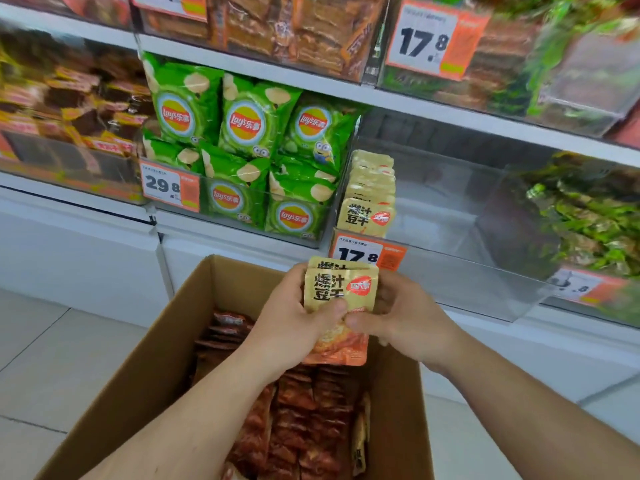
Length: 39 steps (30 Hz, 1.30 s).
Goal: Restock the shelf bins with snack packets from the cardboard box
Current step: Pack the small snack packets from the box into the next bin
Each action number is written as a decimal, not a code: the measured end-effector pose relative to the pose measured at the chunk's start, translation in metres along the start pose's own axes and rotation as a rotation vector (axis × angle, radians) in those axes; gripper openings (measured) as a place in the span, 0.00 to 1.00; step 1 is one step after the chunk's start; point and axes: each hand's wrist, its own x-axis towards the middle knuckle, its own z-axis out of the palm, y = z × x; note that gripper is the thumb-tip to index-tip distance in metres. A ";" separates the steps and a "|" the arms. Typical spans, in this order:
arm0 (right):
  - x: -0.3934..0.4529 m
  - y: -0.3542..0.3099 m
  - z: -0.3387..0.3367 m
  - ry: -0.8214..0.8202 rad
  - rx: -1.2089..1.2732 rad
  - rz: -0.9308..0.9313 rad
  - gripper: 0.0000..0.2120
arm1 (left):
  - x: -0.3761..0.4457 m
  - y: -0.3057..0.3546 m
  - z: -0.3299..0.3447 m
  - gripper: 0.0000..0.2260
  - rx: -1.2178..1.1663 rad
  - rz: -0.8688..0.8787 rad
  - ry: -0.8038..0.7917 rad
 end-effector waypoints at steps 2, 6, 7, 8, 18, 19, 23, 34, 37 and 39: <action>0.001 -0.004 -0.003 -0.010 -0.007 0.028 0.14 | -0.001 0.003 0.005 0.16 -0.003 0.040 0.003; 0.004 -0.006 -0.009 -0.026 0.038 0.072 0.12 | 0.003 0.008 0.012 0.18 0.030 0.094 -0.004; 0.004 -0.007 -0.010 -0.026 0.052 0.078 0.12 | 0.005 0.009 0.014 0.18 0.040 0.100 -0.001; 0.005 -0.007 -0.012 -0.022 0.063 0.079 0.12 | 0.007 0.010 0.016 0.18 0.044 0.103 0.004; 0.020 -0.037 -0.052 0.258 0.279 -0.175 0.11 | 0.041 0.034 0.025 0.14 0.184 0.247 0.102; 0.024 -0.041 -0.060 0.342 0.268 -0.219 0.11 | 0.045 0.034 0.025 0.15 0.214 0.259 0.146; 0.039 -0.051 -0.076 0.512 0.176 -0.296 0.11 | 0.055 0.028 0.024 0.18 0.277 0.207 0.205; 0.084 -0.027 -0.052 0.363 -0.225 -0.001 0.09 | 0.051 0.016 0.024 0.21 0.221 0.151 0.160; 0.088 -0.033 -0.049 0.319 -0.318 0.081 0.06 | 0.047 0.014 0.022 0.22 0.216 0.155 0.159; 0.089 -0.035 -0.048 0.288 -0.361 0.111 0.07 | 0.044 0.012 0.019 0.21 0.229 0.140 0.167</action>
